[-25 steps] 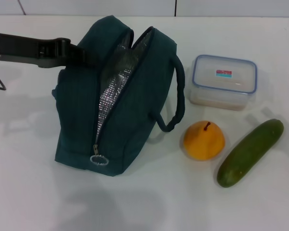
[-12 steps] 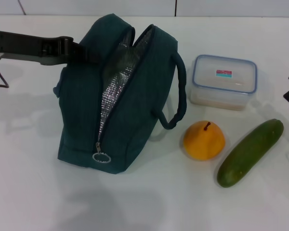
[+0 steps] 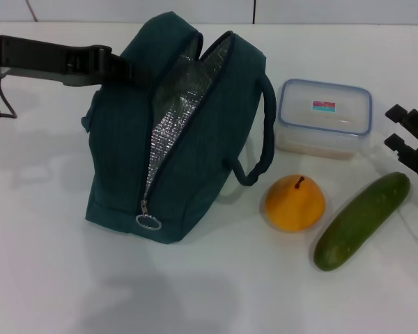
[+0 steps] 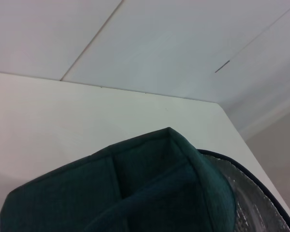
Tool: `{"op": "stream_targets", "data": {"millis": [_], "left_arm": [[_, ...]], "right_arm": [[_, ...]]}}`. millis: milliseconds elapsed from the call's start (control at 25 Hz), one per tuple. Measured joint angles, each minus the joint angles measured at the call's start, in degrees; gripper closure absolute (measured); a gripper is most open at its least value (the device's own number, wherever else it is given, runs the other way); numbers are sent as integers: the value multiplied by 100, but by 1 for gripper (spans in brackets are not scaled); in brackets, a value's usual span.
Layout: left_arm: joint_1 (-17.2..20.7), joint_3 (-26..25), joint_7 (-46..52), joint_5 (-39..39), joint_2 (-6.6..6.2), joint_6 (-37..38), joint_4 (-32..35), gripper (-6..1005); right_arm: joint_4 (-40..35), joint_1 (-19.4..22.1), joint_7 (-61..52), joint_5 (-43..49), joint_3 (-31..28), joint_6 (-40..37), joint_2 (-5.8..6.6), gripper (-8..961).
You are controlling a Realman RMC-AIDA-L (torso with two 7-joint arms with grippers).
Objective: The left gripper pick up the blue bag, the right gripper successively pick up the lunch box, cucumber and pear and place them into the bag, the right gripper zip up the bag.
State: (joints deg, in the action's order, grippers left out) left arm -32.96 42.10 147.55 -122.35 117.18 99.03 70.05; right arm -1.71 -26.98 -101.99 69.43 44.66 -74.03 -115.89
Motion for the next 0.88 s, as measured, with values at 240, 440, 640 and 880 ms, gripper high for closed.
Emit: {"op": "stream_targets", "data": {"millis": [240, 440, 640, 880], "left_arm": [[-4, 1, -3, 0, -9, -5, -1, 960], [-1, 0, -47, 0, -13, -7, -1, 960], [0, 0, -55, 1, -24, -7, -1, 960], [-7, 0, -70, 2, -29, -7, 27, 961]], "right_arm": [[11, -191, 0, 1, 24, 337, -31, 150], [54, -389, -3, -5, 61, 579, -35, 151], [79, -520, -3, -21, 61, 687, -34, 153], [48, -604, -8, -41, 15, 765, -31, 154]]}}
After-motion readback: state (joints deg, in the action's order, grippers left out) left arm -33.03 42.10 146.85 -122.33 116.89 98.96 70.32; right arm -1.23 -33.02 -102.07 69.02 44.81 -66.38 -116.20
